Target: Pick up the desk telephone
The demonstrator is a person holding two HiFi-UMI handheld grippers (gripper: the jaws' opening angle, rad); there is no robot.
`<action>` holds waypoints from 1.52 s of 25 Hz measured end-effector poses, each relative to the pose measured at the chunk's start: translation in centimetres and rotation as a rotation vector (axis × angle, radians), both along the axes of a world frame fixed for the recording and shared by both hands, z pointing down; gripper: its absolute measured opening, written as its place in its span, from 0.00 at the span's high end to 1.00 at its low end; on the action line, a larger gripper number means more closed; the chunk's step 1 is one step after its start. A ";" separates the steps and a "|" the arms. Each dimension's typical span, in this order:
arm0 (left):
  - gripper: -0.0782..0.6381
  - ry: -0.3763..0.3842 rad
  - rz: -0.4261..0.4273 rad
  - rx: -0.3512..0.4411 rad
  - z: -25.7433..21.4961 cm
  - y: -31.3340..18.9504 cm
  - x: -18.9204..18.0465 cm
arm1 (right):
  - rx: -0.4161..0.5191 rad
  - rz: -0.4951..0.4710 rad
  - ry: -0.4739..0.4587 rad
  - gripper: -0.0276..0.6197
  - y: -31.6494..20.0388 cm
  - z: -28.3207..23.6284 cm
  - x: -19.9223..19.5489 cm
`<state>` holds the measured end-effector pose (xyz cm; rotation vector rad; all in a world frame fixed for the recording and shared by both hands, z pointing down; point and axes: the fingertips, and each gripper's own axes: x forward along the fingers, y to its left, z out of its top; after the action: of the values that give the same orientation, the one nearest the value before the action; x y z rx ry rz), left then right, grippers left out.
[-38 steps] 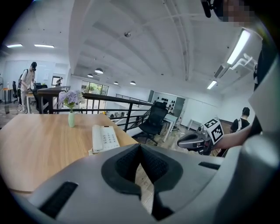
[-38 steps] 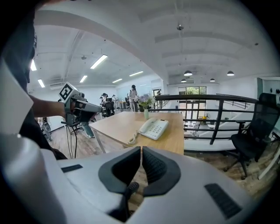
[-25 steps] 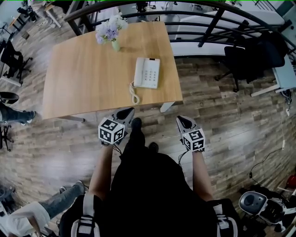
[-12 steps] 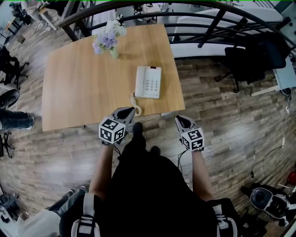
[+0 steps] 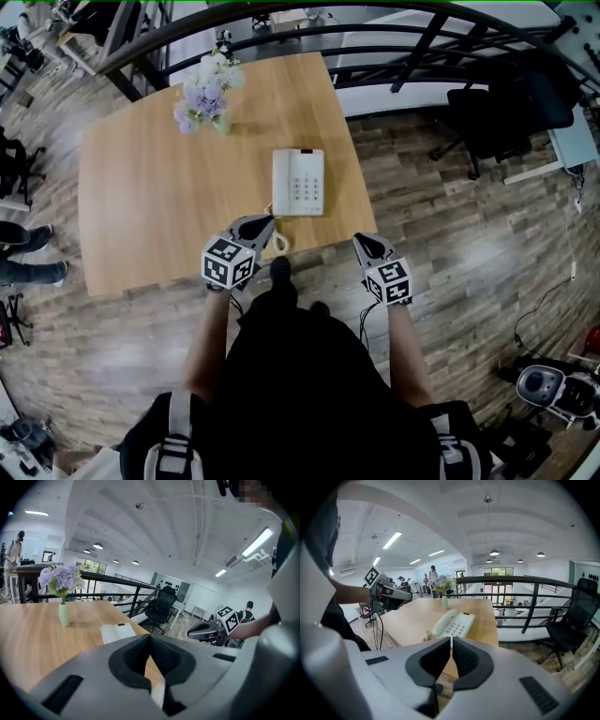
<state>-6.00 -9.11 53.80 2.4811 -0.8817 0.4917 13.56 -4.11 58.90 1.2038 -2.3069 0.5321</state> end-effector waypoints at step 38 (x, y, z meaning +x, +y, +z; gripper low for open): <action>0.86 0.037 0.068 -0.048 2.9 -5.6 -5.8 | -0.047 0.009 0.000 0.91 -5.8 1.9 -8.1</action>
<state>-11.76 -14.73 56.69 2.4753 -0.7641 0.4820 5.49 -9.90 60.78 1.1925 -2.2769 0.5861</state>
